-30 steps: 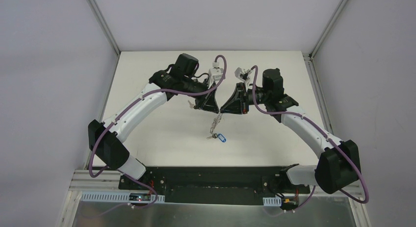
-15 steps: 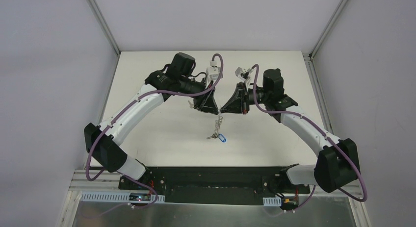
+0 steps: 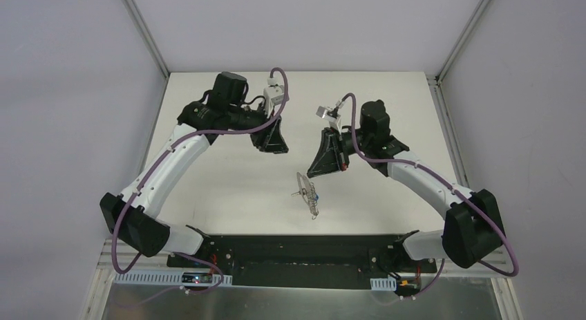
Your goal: Put the keys on the keyring
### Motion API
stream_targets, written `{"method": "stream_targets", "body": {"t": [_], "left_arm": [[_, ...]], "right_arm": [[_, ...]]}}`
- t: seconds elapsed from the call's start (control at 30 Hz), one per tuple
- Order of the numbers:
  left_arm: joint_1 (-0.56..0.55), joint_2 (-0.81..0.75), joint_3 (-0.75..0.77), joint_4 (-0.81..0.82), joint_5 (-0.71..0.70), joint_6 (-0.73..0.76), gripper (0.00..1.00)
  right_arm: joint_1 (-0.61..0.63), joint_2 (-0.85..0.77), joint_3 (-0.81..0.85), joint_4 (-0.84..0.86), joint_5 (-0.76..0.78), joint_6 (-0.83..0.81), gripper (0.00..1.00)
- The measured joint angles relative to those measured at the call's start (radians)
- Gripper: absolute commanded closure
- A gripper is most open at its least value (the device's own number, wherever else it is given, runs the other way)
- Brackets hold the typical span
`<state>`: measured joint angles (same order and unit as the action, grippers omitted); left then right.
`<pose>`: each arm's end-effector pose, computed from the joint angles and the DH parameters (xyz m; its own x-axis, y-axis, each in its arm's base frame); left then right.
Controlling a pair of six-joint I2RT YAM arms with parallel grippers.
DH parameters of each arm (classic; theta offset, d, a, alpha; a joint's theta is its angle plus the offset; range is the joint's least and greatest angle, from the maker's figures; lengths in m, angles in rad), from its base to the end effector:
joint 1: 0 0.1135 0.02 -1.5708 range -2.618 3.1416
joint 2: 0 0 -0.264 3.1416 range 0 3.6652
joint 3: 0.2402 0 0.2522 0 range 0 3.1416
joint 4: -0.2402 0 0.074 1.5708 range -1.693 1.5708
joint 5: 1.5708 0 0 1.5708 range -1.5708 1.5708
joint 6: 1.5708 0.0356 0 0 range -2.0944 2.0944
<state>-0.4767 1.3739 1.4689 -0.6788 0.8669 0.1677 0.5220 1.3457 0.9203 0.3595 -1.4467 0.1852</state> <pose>0.2430 -0.1560 0.4019 -0.3390 0.2966 -0.8928 0.9318 0.2370 -0.2750 0.2313 0.1738 0.3192 -0.2255 -0.1034 -0.9687 -0.8938 -0.3737 0.2480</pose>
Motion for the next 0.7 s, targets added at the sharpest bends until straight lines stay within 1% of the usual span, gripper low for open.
{"method": "stream_targets", "body": {"t": [0.23, 0.37, 0.5, 0.6, 0.7], "left_arm": [[0.0, 0.0, -0.06, -0.019, -0.168, -0.003, 0.61], [0.0, 0.0, -0.101, -0.021, -0.261, 0.002, 0.61], [0.0, 0.021, -0.111, -0.016, -0.339, 0.003, 0.6], [0.0, 0.069, -0.11, -0.014, -0.388, 0.003, 0.51], [0.0, 0.161, -0.099, -0.017, -0.419, 0.003, 0.48]], "right_arm": [[0.068, 0.024, 0.065, 0.008, -0.037, 0.079, 1.0], [0.071, 0.025, 0.074, 0.013, -0.038, 0.091, 1.0], [0.063, 0.027, 0.074, 0.012, -0.034, 0.091, 1.0], [0.028, 0.027, 0.074, 0.006, -0.027, 0.083, 1.0], [-0.041, 0.026, 0.074, -0.044, -0.013, 0.03, 1.0]]}}
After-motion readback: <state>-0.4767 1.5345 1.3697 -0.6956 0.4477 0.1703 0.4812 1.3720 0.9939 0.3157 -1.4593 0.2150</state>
